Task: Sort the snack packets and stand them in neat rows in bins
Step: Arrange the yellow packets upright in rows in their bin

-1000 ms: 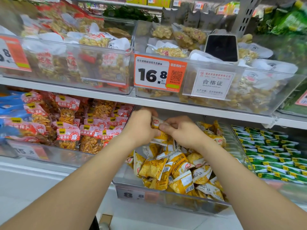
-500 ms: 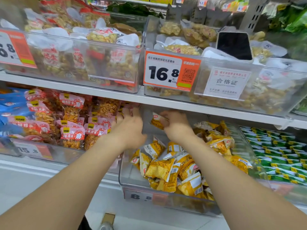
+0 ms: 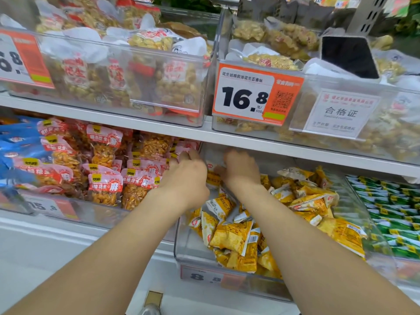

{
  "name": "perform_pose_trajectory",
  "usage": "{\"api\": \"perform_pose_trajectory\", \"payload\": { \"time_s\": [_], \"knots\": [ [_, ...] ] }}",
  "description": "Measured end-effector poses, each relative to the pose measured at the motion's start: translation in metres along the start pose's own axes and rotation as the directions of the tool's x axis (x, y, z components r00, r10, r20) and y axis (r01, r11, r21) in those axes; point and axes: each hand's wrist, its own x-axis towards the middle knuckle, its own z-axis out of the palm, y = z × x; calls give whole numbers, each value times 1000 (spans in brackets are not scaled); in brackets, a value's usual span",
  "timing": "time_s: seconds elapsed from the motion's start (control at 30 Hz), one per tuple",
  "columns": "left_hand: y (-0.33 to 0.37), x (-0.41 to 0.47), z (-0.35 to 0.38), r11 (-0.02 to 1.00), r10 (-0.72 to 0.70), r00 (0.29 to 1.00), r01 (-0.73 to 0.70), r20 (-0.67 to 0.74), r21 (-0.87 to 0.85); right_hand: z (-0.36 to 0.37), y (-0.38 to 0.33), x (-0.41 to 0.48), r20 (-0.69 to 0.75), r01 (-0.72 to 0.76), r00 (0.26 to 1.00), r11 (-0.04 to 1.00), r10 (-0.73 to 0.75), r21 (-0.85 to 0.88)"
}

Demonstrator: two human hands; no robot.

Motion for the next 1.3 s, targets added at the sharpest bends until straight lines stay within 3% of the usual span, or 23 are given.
{"api": "perform_pose_trajectory", "payload": {
  "time_s": [0.13, 0.23, 0.3, 0.47, 0.67, 0.73, 0.83, 0.97, 1.07, 1.17, 1.3],
  "knots": [
    [-5, 1, 0, 999, 37, 999, -37, -3, -18, -8, 1, -4, -9, -3, 1000, 998, 3, -65],
    [-4, -4, -6, 998, 49, 999, -50, -15, -36, -17, 9, -7, 246, -35, 969, 999, 31, 12],
    [-2, -9, -9, 996, 56, 998, -58, -30, -66, -19, 15, -11, 410, 32, 912, 999, -31, 6],
    [4, -24, -15, 987, 119, 991, -125, -58, -99, -22, 27, -25, 467, 200, 854, 973, -230, 112],
    [13, -38, -18, 956, 258, 955, -231, -147, 180, -35, 43, -39, 575, 312, 737, 933, -355, 177],
    [17, -39, -19, 932, 347, 923, -321, -166, 166, -37, 45, -43, 542, 335, 745, 921, -389, 200],
    [23, -36, -17, 901, 432, 887, -433, -160, 30, -40, 48, -46, 319, 321, 863, 913, -391, 252],
    [27, -35, -10, 927, 341, 914, -366, -222, -86, -54, 56, -53, 68, 328, 914, 825, -401, 460],
    [27, -31, -12, 937, 277, 930, -317, -244, -145, -61, 59, -66, 49, 285, 918, 741, -393, 608],
    [25, -28, -18, 932, 228, 944, -283, -240, -225, -67, 61, -75, 130, 74, 946, 588, -296, 806],
    [19, -29, -26, 936, 197, 930, -273, -309, -223, -72, 63, -77, 208, -32, 938, 527, -278, 849]
  ]
}}
